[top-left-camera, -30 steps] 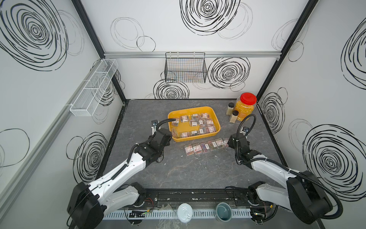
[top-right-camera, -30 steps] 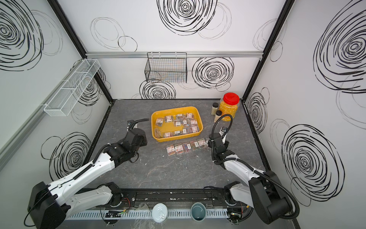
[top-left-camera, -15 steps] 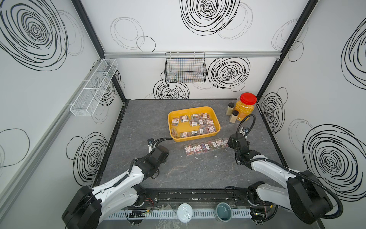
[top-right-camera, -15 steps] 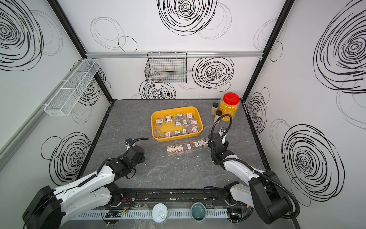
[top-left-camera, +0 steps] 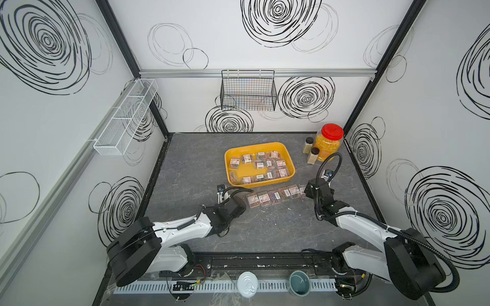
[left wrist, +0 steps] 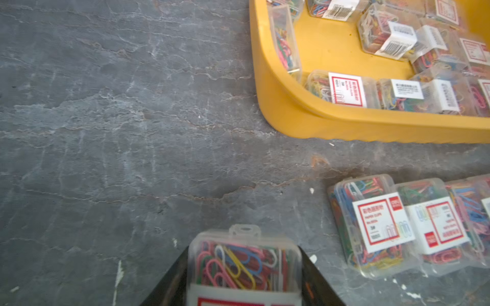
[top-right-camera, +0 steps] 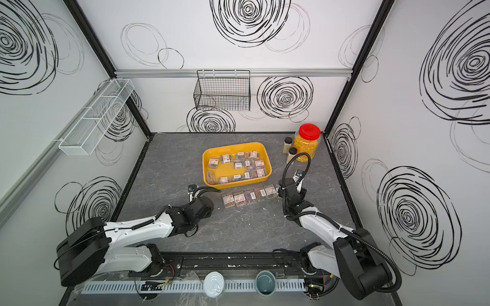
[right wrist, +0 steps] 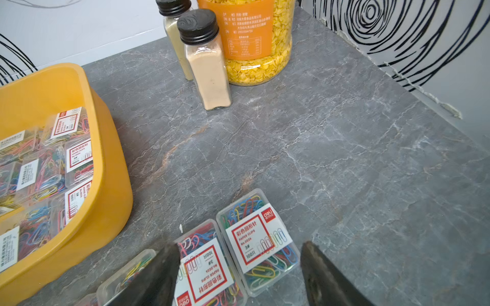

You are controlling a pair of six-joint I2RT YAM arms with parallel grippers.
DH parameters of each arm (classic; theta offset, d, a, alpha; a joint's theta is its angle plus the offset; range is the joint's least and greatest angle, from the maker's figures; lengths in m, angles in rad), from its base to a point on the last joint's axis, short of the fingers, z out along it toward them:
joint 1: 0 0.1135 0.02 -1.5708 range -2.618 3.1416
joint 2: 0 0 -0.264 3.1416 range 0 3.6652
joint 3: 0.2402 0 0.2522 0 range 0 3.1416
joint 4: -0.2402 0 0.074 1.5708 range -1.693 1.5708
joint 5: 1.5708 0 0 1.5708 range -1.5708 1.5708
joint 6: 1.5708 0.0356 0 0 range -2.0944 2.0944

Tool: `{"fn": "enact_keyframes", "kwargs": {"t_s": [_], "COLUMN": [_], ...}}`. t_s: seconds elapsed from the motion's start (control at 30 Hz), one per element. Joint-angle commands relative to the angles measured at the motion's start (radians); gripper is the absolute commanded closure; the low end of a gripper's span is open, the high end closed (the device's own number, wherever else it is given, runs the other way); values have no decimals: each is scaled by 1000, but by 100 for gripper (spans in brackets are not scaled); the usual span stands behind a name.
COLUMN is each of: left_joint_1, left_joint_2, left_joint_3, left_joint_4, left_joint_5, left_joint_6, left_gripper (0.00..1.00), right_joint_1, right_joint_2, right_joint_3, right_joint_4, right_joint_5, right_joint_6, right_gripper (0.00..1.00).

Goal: Take the paper clips out of the storage box
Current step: Place the boxed paper clips at the center of the board.

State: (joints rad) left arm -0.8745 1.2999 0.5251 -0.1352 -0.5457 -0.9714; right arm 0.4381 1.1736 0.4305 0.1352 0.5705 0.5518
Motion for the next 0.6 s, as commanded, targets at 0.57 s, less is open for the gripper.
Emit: {"fn": "enact_keyframes", "kwargs": {"t_s": [0.57], "left_joint_1": [-13], "left_joint_2": [196], "left_joint_3": [95], "left_joint_4": [168], "left_joint_5": [-12], "left_joint_6": [-57], "left_gripper": [60], "right_joint_1": [5], "right_joint_2": [-37], "right_joint_3": [-5], "right_joint_4": [-2], "right_joint_5": [15], "right_joint_6": [-7], "right_gripper": [25]}}
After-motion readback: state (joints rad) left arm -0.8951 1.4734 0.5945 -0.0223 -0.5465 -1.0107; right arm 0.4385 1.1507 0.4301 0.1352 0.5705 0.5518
